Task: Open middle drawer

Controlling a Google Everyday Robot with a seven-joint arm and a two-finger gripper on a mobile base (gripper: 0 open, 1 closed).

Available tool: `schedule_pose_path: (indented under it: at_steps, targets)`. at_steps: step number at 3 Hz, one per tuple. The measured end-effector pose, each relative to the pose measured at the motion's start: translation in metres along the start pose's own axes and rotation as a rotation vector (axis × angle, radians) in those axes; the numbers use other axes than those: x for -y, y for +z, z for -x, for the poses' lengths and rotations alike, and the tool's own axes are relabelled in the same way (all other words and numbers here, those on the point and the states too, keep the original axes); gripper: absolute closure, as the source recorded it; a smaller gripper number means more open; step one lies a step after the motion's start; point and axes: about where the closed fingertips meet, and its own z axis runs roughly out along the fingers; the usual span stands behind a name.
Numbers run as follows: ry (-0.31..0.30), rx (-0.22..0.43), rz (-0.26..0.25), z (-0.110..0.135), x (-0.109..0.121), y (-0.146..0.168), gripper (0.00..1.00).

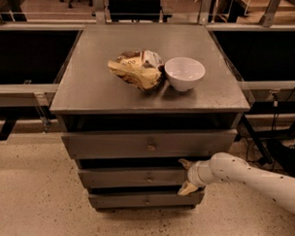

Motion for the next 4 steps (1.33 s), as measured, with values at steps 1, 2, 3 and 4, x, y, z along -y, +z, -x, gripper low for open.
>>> schedule_pose_path:
  at_steps: [1, 2, 3, 4]
  targets:
    - [0.006, -0.016, -0.015, 0.0, 0.013, -0.003, 0.44]
    - [0.002, -0.044, -0.017, 0.003, 0.017, -0.011, 0.76]
    - [-0.005, -0.055, -0.007, 0.008, 0.012, -0.019, 0.84]
    - [-0.003, -0.029, 0.04, 0.012, -0.005, -0.019, 0.67]
